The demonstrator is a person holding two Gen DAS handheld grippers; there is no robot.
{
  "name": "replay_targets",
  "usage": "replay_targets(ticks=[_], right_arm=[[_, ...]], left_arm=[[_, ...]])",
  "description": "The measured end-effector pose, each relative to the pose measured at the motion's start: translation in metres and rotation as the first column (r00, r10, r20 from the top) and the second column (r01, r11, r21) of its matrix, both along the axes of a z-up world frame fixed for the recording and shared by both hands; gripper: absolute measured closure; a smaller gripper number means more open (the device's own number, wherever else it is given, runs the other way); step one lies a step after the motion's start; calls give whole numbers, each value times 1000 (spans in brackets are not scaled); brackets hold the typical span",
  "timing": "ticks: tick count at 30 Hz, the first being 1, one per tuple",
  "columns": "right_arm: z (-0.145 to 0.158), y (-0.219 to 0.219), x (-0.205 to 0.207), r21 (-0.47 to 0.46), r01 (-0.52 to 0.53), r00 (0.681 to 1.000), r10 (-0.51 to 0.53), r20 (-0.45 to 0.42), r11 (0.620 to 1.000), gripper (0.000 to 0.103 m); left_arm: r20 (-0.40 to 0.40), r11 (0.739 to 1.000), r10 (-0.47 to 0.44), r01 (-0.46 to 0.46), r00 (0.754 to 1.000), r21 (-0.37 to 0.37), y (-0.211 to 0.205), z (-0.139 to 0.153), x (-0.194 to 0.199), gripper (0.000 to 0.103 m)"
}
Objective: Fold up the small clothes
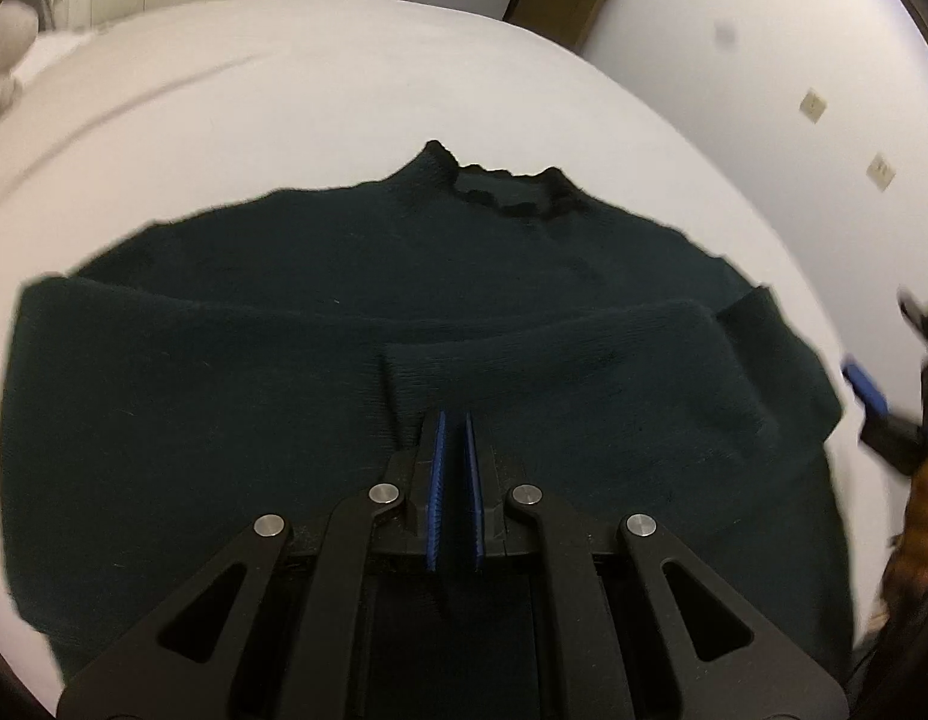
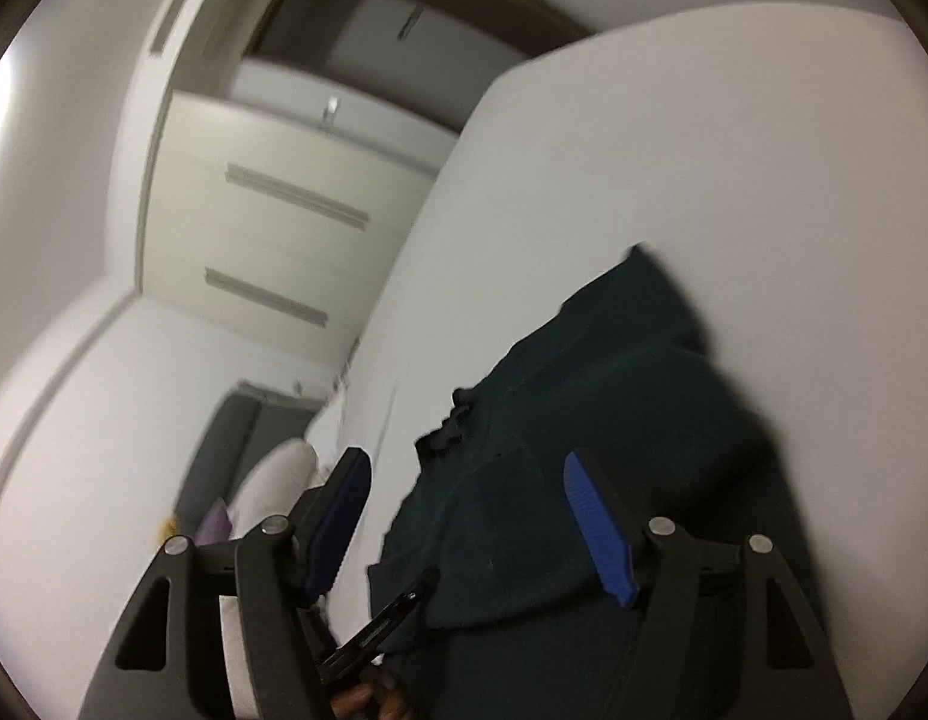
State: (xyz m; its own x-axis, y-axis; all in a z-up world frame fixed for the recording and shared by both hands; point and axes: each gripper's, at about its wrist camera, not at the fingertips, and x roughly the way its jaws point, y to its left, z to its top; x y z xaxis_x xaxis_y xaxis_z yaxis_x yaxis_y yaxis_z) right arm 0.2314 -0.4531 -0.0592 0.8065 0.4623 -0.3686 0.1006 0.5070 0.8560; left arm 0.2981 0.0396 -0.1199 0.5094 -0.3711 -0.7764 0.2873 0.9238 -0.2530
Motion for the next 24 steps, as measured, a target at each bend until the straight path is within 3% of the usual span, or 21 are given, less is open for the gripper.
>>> replay_targets(ticks=[2, 4, 6, 8, 11, 13, 15, 17, 20, 23, 24], right_arm=[[-18, 6, 31, 41, -82, 996, 84, -42, 996, 34], [-41, 5, 50, 5, -55, 988, 55, -141, 998, 37], [-54, -8, 61, -4, -21, 989, 20, -144, 1000, 55], [-68, -29, 63, 44, 43, 990, -37, -137, 998, 79], [-72, -45, 60, 59, 74, 992, -67, -106, 996, 89], [-69, -48, 53, 42, 96, 991, -92, -97, 994, 88], [-63, -47, 46, 45, 107, 990, -102, -98, 993, 73], [-50, -35, 40, 45, 91, 995, -88, -49, 995, 39], [-33, -4, 48, 36, -4, 1000, 4, 7, 999, 35], [-39, 30, 71, 37, -129, 992, 129, -5, 991, 35], [-46, 36, 79, 38, -149, 988, 150, -21, 988, 35]], left_arm=[[18, 998, -9, 8, 1000, 60, -2, -1, -5, 97], [32, 995, 7, -9, 999, 94, -2, -2, -8, 96], [36, 995, 31, -35, 999, 97, 7, -6, -9, 96], [29, 997, 51, -53, 998, 54, 16, -9, -9, 96], [35, 997, 66, -68, 997, 45, 22, -4, -11, 96], [48, 996, 86, -87, 995, 26, 28, 1, -16, 96], [86, 994, 110, -111, 990, 1, 35, 16, -24, 96], [121, 994, 111, -108, 986, -29, 33, 31, -26, 96], [140, 996, 75, -68, 987, -54, 20, 44, -23, 96], [103, 999, 34, -37, 994, 23, 4, 35, -13, 96], [58, 997, 28, -32, 998, 70, -1, 21, -7, 96]])
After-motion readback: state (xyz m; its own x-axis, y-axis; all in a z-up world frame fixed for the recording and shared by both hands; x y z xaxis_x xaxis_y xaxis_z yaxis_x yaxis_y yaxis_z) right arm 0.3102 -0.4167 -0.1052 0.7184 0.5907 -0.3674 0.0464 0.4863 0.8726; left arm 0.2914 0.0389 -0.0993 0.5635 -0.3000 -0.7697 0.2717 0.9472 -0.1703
